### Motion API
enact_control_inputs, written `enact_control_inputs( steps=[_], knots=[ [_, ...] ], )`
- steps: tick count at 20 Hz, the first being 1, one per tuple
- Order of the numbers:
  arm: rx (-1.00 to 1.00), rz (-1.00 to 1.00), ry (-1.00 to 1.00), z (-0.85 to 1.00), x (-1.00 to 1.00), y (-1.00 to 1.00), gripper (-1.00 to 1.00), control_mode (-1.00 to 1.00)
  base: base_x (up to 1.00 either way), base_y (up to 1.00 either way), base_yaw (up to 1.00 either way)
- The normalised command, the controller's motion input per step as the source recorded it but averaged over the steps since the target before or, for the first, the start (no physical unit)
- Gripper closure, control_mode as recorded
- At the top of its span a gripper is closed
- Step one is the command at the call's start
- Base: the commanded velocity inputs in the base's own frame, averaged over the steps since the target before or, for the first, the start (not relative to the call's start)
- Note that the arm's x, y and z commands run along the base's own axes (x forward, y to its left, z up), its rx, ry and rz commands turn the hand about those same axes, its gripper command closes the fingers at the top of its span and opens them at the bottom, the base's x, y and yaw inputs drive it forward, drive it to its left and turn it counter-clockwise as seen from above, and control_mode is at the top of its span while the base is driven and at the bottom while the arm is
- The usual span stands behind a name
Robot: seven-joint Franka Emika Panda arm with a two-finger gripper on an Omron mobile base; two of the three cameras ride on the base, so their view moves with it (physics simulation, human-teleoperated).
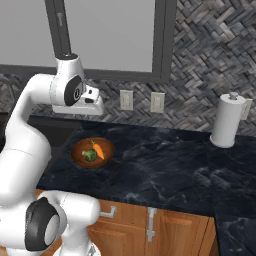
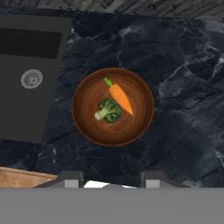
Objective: Dump the carrot and broccoli from the bowl so the bowl can be washed. Place the bowl in the sink after clearing the leftovers.
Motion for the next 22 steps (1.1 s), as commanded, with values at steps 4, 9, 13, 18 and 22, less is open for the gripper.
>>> enact_control_inputs(
  steps=[4, 9, 13, 18, 22],
  knots=[
    [0.04, -0.01, 0.00, -0.01, -0.13, -0.01, -1.00, -1.00, 0.00, 0.00, 0.00],
    [0.06, -0.06, 0.05, -0.35, -0.14, -0.29, -1.00, -1.00, 0.00, 0.00, 0.00],
    [0.09, -0.15, 0.20, -0.80, -0.02, -0.35, -1.00, -1.00, 0.00, 0.00, 0.00],
    [0.01, -0.23, 0.38, -1.00, 0.20, -0.03, -1.00, -1.00, 0.00, 0.00, 0.00],
    [0.01, -0.25, 0.29, -0.80, 0.44, 0.00, -1.00, -1.00, 0.00, 0.00, 0.00]
  ],
)
